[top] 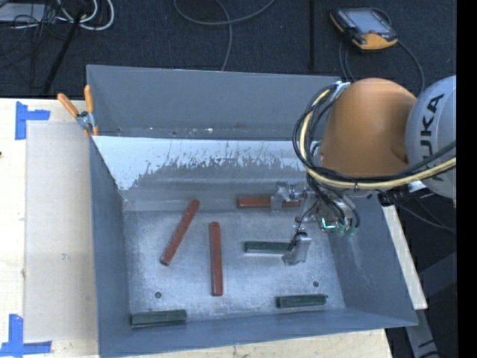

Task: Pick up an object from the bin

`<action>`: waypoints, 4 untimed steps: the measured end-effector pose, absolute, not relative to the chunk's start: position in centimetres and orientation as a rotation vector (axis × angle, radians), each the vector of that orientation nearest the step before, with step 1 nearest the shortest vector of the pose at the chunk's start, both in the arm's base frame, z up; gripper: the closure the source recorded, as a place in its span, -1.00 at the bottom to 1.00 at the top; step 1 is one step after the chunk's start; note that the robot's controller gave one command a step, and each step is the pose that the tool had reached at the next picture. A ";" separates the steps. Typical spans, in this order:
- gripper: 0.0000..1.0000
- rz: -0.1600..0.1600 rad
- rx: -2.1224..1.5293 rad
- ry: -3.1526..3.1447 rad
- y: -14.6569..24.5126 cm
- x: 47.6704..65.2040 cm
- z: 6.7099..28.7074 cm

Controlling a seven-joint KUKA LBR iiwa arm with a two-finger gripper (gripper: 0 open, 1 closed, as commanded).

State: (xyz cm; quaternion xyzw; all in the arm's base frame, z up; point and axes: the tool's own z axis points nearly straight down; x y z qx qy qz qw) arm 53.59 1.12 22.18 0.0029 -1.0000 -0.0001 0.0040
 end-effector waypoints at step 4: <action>1.00 0.000 -0.376 -3.116 -2.9 52.0 6.9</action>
Offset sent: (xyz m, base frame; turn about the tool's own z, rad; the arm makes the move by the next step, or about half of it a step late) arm 0.0464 -0.0507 -0.1236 -0.0667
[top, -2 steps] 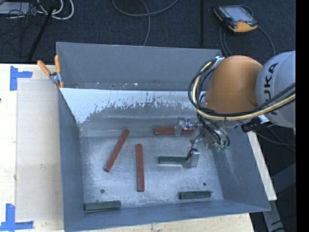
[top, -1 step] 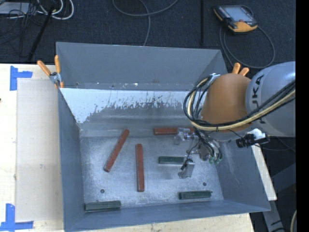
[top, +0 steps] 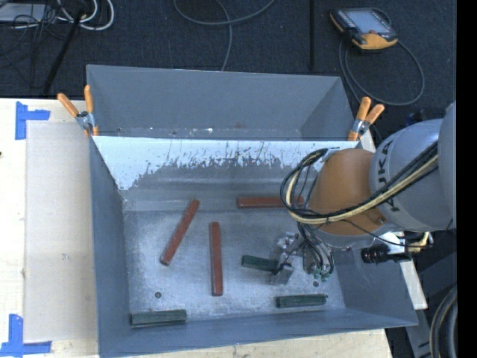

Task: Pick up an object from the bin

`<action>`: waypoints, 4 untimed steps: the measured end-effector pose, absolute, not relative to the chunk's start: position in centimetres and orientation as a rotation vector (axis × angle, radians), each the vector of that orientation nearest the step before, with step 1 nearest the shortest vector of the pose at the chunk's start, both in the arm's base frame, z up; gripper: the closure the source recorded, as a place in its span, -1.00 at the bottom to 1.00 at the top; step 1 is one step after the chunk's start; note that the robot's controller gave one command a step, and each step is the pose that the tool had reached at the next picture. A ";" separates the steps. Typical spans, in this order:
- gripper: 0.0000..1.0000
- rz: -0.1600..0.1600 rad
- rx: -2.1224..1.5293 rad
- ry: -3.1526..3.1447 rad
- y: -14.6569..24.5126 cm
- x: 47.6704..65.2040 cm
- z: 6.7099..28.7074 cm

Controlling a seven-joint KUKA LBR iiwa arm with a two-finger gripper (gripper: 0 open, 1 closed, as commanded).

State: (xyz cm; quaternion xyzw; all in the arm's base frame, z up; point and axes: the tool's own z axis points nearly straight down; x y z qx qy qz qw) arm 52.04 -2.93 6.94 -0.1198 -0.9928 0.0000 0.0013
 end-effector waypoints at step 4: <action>1.00 -0.001 -0.418 -3.109 -4.1 49.9 20.7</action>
Offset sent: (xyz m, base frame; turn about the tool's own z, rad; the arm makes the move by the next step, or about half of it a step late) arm 0.0069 -0.0074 0.1197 0.0094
